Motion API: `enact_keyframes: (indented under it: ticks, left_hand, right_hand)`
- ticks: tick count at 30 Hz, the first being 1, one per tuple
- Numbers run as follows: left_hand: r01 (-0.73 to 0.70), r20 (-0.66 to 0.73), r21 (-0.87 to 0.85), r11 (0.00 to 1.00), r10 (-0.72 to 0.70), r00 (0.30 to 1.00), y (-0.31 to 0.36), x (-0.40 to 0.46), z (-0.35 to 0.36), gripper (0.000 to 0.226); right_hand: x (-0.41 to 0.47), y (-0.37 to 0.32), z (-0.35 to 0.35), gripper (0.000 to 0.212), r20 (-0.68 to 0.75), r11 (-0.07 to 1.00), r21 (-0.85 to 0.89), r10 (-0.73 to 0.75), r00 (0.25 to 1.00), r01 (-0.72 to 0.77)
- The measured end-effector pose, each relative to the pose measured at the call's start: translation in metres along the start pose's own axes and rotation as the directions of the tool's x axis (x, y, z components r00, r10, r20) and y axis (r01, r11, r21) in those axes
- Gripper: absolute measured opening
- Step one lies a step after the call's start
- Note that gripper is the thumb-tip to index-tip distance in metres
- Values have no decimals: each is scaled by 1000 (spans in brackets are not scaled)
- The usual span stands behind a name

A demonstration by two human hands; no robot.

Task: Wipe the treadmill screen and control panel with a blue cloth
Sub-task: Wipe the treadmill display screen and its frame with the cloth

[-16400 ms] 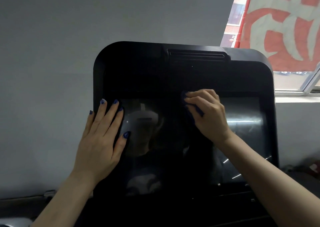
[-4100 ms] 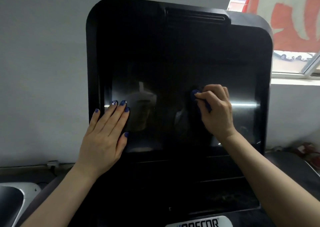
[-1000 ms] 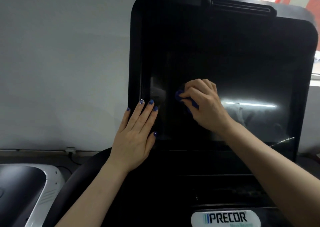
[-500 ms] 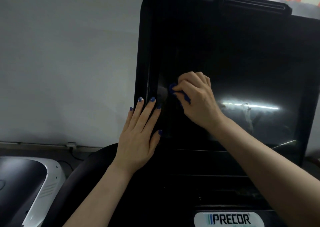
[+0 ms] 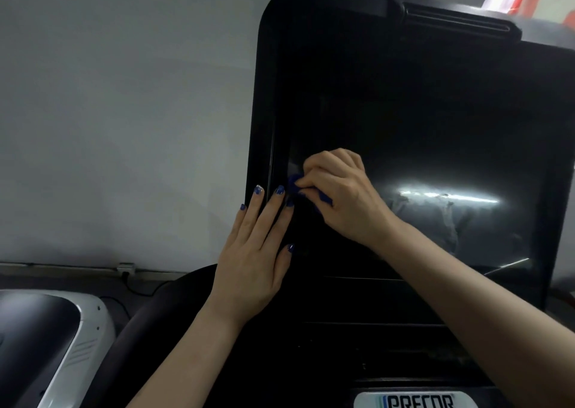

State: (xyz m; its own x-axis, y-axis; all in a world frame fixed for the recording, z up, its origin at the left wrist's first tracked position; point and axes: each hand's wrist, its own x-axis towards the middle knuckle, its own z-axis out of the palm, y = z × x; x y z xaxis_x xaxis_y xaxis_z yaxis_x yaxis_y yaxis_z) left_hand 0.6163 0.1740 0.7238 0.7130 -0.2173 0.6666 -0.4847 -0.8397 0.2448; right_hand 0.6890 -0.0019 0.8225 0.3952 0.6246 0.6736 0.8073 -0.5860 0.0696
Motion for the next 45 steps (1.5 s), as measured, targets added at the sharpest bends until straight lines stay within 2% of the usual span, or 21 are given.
enact_keyframes:
  ticks: [6, 15, 21, 26, 31, 36, 42, 45]
  left_hand:
    - [-8, 9, -7, 1000, 8, 1000, -2, -8, 2, 54]
    - [-11, 1, -19, 1000, 11, 1000, -3, -10, 2, 53]
    - [-19, -29, -32, 999, 18, 999, -3, -10, 4, 54]
    - [-10, -32, 37, 999, 11, 999, 1, -9, 3, 54]
    - [-51, -24, 63, 997, 52, 998, 16, -3, 6, 53]
    - [-63, -23, 134, 989, 67, 997, 18, -4, 15, 54]
    - [-58, -28, 166, 984, 64, 998, 18, -4, 17, 53]
    - [-60, -26, 177, 982, 66, 998, 18, -4, 17, 53]
  right_hand:
    - [11, -12, 12, 6, -113, 995, -8, 94, 989, -95]
    - [-27, -11, 5, 5, 17, 1000, 3, 21, 1000, -21]
    - [-20, 0, 2, 4, -153, 988, -8, 150, 977, -153]
    - [-38, 6, -7, 6, -86, 996, 9, 93, 992, -93]
    - [-35, 10, -6, 6, -204, 983, -23, 175, 963, -183]
    - [-50, 18, -16, 7, -94, 995, -2, 103, 990, -104]
    - [-47, 24, -14, 8, -219, 976, -26, 207, 953, -218]
    - [-55, 26, -19, 8, -143, 988, -19, 147, 979, -151]
